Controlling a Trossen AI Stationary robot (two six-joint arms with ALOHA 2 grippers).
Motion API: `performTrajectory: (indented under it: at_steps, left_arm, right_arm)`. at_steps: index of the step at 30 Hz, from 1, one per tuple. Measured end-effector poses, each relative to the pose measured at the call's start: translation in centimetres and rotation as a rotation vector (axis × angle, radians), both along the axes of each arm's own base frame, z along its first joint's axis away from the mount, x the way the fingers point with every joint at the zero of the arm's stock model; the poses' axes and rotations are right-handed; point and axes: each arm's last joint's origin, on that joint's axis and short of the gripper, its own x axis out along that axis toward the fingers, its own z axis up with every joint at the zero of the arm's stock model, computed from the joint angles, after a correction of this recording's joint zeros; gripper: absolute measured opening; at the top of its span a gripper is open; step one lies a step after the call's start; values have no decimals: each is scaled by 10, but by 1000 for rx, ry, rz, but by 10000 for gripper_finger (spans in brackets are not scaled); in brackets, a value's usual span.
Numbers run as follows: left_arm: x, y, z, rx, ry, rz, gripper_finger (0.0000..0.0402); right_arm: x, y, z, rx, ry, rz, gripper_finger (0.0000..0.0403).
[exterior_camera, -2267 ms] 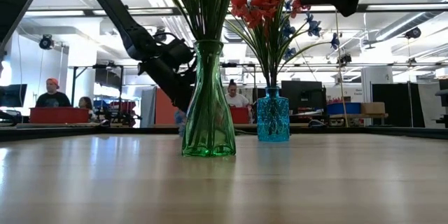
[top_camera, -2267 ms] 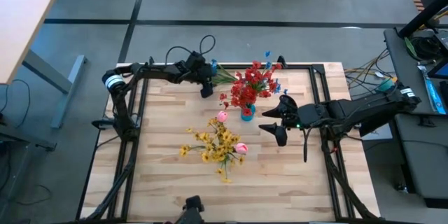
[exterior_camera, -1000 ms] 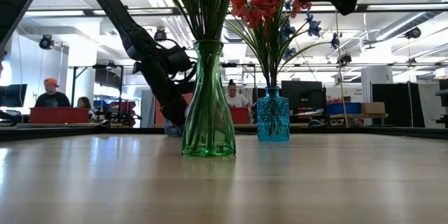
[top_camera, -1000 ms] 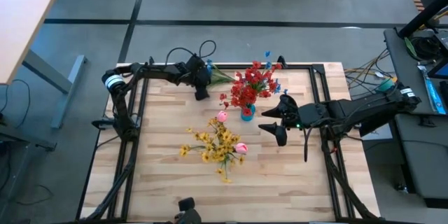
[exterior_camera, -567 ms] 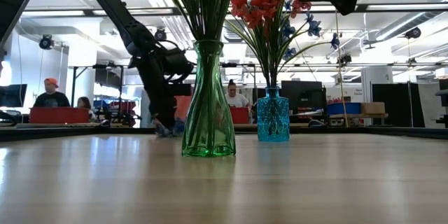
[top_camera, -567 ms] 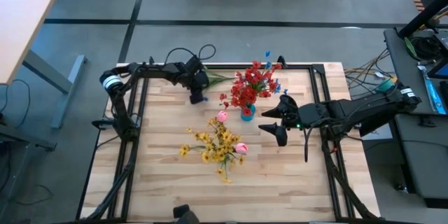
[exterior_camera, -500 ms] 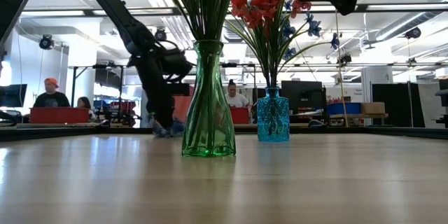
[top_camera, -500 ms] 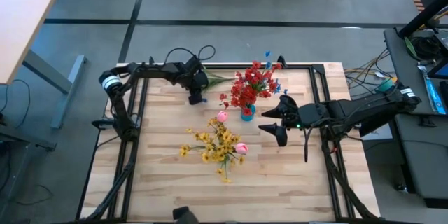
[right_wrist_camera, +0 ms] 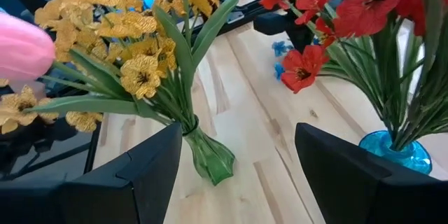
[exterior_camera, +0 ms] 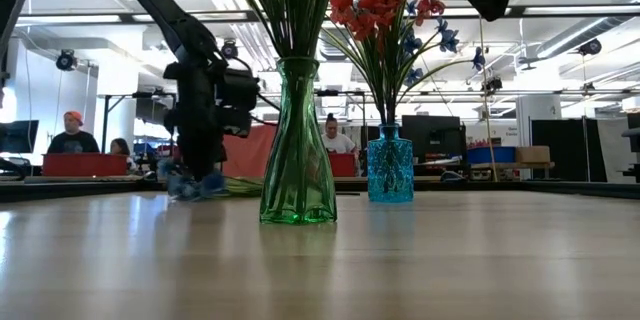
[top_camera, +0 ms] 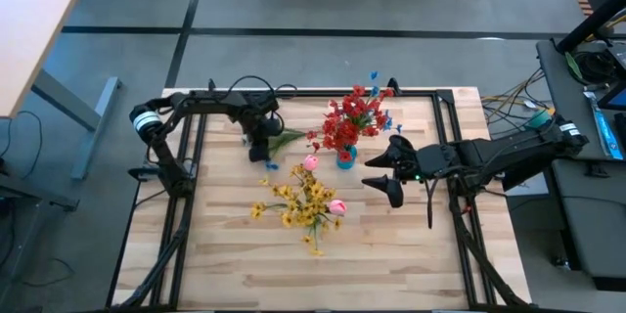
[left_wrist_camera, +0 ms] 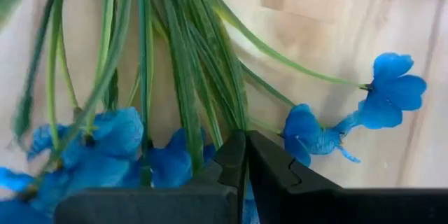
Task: Sort flowers into vase by color
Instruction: Put the blue flowers into the blue flower vase
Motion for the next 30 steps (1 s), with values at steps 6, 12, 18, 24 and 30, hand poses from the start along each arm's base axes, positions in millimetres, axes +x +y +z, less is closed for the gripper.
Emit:
performTrajectory:
  at_steps: [6, 12, 18, 24, 30]
  left_arm:
    - [5, -4, 4, 13, -18, -22, 0]
    - [12, -3, 14, 31, -43, -25, 0]
    - [15, 0, 26, 45, -61, -26, 0]
    - [21, 4, 35, 65, -86, -30, 0]
    - [28, 9, 45, 100, -132, -32, 6]
  right_arm:
    - [0, 0, 0, -13, 3, 14, 270]
    - [0, 0, 0, -14, 6, 18, 270]
    - [0, 0, 0, -15, 7, 19, 270]
    - [0, 0, -1, -22, 8, 22, 270]
    - [0, 0, -1, -22, 9, 22, 270]
